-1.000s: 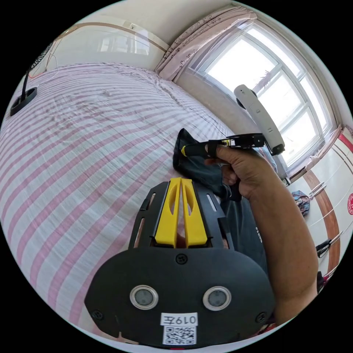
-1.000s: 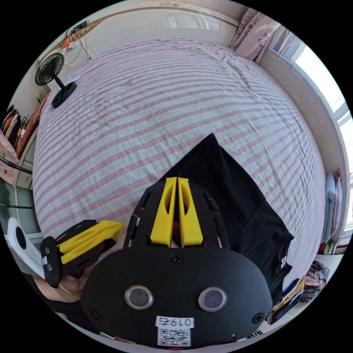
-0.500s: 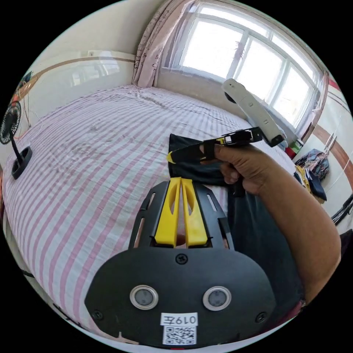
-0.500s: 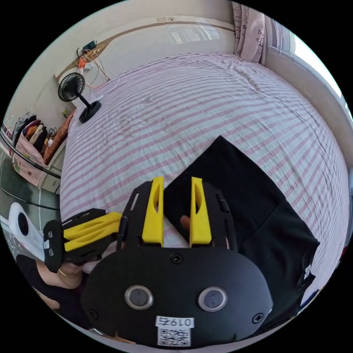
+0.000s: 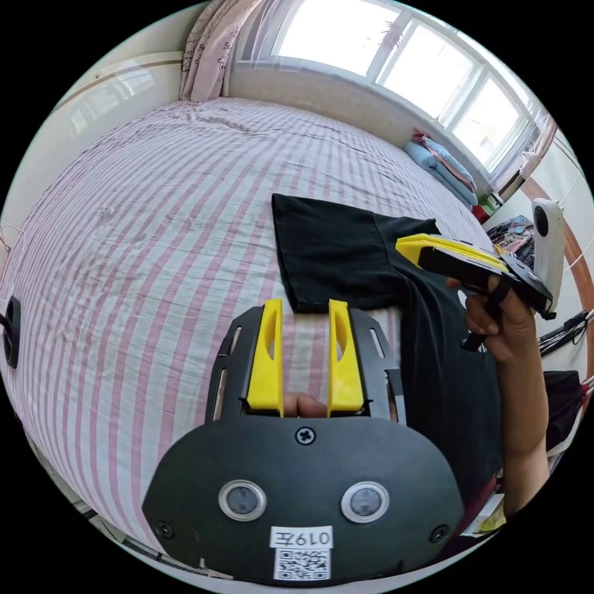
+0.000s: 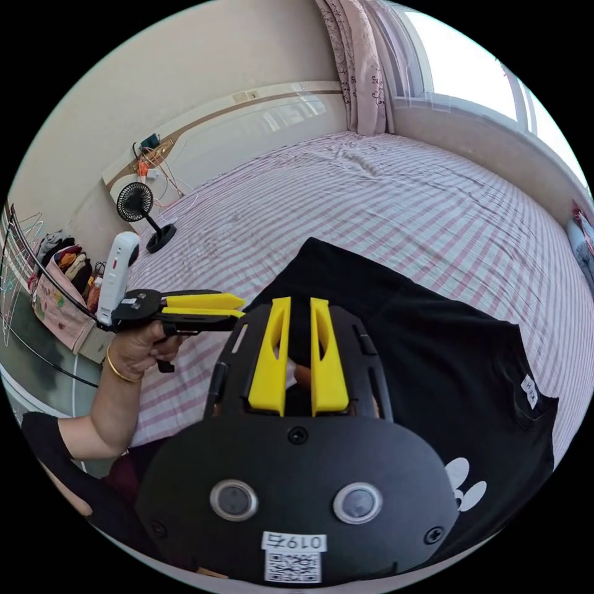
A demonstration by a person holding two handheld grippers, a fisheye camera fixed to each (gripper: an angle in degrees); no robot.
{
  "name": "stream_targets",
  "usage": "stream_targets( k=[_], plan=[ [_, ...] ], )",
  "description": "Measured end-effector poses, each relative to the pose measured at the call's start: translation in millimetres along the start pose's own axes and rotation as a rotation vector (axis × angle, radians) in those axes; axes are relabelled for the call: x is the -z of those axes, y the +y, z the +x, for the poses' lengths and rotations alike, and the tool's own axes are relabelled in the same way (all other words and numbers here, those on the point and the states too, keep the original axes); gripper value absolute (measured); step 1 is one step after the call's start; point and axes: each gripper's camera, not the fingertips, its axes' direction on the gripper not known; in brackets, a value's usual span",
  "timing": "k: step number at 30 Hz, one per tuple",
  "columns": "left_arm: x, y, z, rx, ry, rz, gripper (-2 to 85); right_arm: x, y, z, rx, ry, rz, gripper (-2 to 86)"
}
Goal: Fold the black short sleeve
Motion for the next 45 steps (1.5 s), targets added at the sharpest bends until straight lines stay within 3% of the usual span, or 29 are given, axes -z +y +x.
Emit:
stream_targets(
  k=[12, 18, 28, 36, 40, 45],
  plan=[
    [-14.3, 13.2, -41.2, 0.062, 0.214, 0.054, 0.9, 0.7, 8.0, -5.2, 0.024, 0.216, 0.002, 2.1],
    [-9.1, 14.5, -36.3, 0.021, 0.151, 0.056, 0.9, -44.7, -28.8, -23.6, 0.112, 0.264, 0.004, 5.6],
    [-12.4, 18.1, -53.1, 0.034, 0.198, 0.055, 0.9, -158.2, -104.2, -111.8, 0.400, 0.344, -0.139, 6.6],
    [-10.0, 24.8, -66.8, 0.067, 0.236, 0.074, 0.9, -220.2, -127.0, -138.1, 0.367, 0.366, -0.266, 4.9],
    [-7.6, 26.5, -70.0, 0.077, 0.240, 0.080, 1.0, -224.9, -126.6, -152.9, 0.372, 0.411, -0.220, -0.3],
    [-2.9, 29.7, -74.4, 0.094, 0.236, 0.089, 1.0, -230.8, -117.5, -160.2, 0.345, 0.404, -0.161, -0.6]
  ],
)
